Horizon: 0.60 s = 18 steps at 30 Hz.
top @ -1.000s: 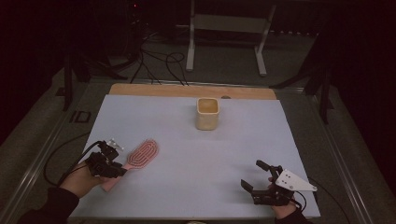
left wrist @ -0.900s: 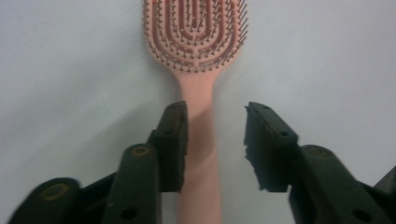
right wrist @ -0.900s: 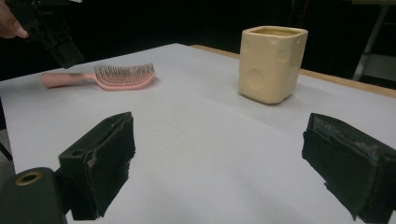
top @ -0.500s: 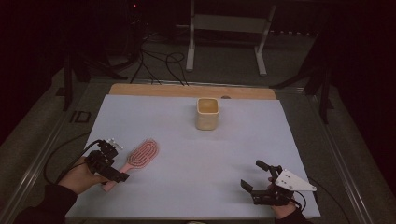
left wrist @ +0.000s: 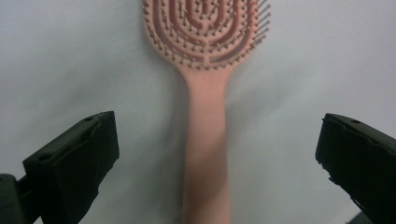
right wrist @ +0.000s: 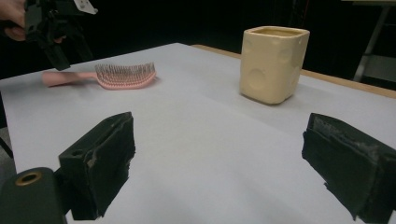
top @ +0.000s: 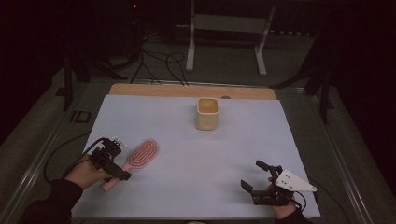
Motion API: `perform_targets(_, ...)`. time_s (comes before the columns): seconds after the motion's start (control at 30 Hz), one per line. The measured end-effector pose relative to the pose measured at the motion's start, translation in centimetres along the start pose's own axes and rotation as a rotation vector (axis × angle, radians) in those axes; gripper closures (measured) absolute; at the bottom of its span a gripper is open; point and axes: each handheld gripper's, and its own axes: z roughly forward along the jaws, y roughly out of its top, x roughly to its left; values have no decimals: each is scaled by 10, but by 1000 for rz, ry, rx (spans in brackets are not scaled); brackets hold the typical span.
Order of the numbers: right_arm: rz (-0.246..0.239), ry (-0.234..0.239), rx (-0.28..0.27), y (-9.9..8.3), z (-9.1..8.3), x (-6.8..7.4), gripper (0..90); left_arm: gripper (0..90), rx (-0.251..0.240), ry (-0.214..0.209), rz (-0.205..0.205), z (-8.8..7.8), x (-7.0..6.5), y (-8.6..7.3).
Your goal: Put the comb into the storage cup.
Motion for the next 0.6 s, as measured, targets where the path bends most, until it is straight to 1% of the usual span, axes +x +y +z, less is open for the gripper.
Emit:
perform_targets(0.07, 6, 1, 2, 0, 0, 0, 92, 4, 5, 0, -4, 2, 2, 2)
perform_targets(0.13, 3, 2, 1, 0, 0, 0, 91, 4, 12, 4, 8, 4, 3, 4)
perform_targets(0.17, -2, 3, 0, 0, 0, 0, 91, 4, 18, 10, 6, 6, 3, 5)
perform_targets(0.23, 0, 1, 0, 0, 0, 0, 91, 4, 27, 16, 25, 9, 3, 7)
perform_targets(0.27, 2, 1, 0, 0, 0, 0, 91, 12, 31, 17, 25, 10, 4, 8)
perform_targets(0.3, 1, 0, 1, 0, 0, 0, 91, 36, 33, 18, 22, 11, 4, 8)
perform_targets(0.37, 0, 1, 0, 0, 0, 0, 92, 57, 47, 8, 28, 13, 5, 10)
perform_targets(0.43, 0, 1, 0, 0, 0, 0, 91, 64, 56, 12, 23, 15, 6, 11)
perform_targets(0.5, 1, 2, 2, 0, 0, 0, 92, 101, 60, 13, 31, 16, 6, 12)
perform_targets(0.57, -2, 0, 0, 0, -1, 0, 91, 147, 57, 14, 24, 17, 6, 13)
perform_targets(0.6, 0, 0, -1, 0, -1, 0, 91, 153, 65, 17, 30, 17, 7, 13)
